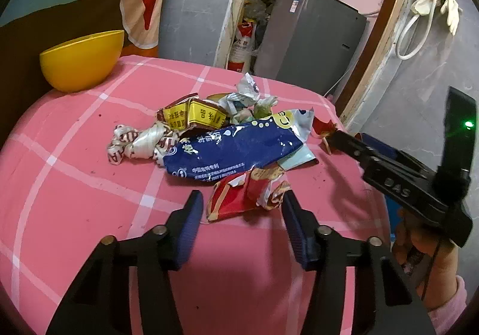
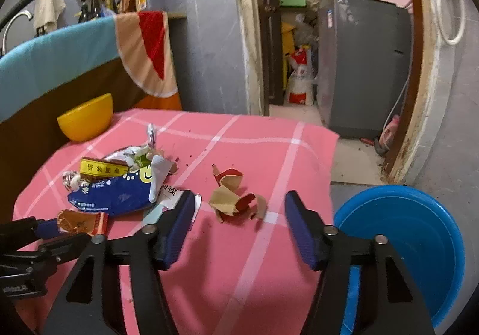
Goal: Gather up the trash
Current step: 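Move the right tool to the red-and-gold wrapper and close on it, then carry the red-and-gold wrapper with the right tool over the blue bucket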
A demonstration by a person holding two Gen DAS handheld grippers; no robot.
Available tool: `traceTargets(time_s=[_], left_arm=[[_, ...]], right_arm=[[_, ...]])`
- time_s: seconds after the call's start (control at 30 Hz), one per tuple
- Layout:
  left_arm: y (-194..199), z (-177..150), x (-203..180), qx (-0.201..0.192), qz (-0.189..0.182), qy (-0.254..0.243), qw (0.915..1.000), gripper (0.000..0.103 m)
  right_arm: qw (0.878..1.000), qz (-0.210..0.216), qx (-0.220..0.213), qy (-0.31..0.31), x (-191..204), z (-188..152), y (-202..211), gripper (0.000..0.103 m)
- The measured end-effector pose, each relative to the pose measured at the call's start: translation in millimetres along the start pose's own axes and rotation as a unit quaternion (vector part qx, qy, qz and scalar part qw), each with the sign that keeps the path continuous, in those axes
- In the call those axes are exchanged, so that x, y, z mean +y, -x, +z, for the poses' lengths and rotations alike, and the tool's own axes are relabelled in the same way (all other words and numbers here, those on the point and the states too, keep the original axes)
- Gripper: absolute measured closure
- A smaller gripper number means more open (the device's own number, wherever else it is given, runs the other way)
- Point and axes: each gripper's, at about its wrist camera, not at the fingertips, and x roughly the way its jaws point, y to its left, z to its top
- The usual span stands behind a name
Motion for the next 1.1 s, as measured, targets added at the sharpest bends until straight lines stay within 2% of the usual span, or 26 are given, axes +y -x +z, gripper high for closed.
traceTargets(time_s=[0.3, 0.6, 0.87, 1.1], left_arm=[[0.7, 2.2, -3.8, 0.004, 0.005, -0.004, 1.0000, 0.069], [7.8, 1.8, -10.9, -0.015, -0.007, -0.020, 0.9997, 0.069], [21.0, 0.3, -24.3, -0.053, -0.021, -0.039, 0.9976, 0.069], [40.3, 9.8, -49.2, -0.106, -0.049, -0.056, 0.9916, 0.069]], right_arm=[[0.999, 0.001, 0.025, 0.025, 5.6, 3.2, -13.3, 0.065], [1.000, 0.018, 0.015, 0.018, 3.8, -4.5, -2.1, 0.076], [0.999, 0.028, -0.035, -0.002, -0.6, -15.3, 31.0, 0.078], [0.991, 0.013, -0.136, -0.014, -9.4, -11.0, 91.4, 0.078]])
